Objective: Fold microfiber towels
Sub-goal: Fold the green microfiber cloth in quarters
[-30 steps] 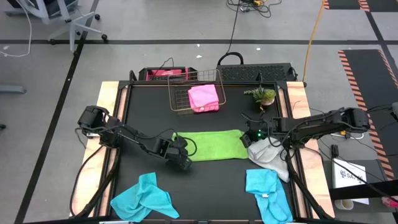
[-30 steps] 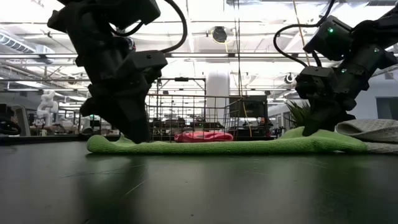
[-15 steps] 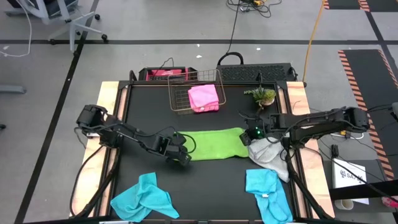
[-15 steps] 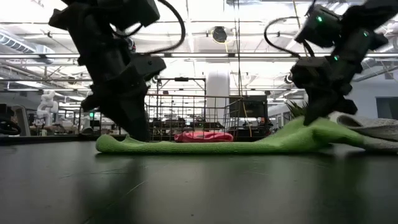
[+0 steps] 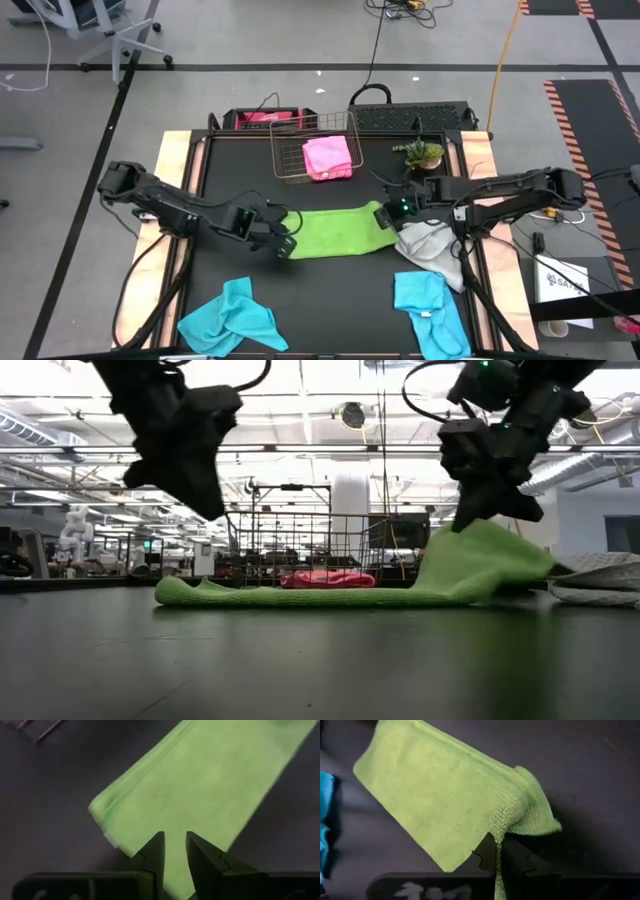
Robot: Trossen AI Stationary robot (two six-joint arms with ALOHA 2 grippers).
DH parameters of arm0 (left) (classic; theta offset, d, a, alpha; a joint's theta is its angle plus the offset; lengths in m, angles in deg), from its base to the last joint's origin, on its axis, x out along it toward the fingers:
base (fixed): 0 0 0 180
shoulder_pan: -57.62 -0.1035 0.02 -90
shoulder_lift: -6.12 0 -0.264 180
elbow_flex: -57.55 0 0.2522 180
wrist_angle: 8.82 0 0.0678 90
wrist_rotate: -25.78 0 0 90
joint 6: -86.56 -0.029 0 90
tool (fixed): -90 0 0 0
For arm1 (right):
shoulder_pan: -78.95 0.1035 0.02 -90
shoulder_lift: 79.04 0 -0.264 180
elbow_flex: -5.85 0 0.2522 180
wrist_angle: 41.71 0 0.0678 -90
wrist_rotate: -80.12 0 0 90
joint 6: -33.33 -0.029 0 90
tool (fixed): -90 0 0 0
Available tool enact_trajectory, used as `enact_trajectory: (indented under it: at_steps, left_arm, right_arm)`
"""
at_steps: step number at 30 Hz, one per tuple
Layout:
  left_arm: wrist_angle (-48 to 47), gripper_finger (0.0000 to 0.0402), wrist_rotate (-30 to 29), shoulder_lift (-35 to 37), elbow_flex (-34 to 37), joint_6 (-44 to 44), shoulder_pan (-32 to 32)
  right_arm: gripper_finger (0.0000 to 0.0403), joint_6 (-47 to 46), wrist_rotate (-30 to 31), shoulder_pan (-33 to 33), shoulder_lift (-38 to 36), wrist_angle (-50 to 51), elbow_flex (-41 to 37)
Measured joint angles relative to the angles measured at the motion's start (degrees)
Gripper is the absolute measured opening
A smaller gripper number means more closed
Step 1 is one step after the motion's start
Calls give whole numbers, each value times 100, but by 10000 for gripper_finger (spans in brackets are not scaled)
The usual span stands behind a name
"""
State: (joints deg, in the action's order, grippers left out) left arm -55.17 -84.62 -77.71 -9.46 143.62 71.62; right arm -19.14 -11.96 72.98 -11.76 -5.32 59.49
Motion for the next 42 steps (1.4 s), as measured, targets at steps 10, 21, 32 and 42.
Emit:
enact_trajectory:
  at_steps: [10,21,32,42]
  left_arm:
    - [-821,81,-70,330,0,48,-2]
    - [-1409,81,32,339,16,19,35]
    - [-1530,81,128,337,16,-107,37]
    - [-1577,81,133,335,15,-112,39]
  right_arm:
    - [0,241,-379,113,1228,-433,1213]
    - [0,231,-450,491,2699,-1564,2390]
    - [0,194,-1021,528,4256,-2794,3239]
    - [0,110,-1153,467,4699,-3686,3550]
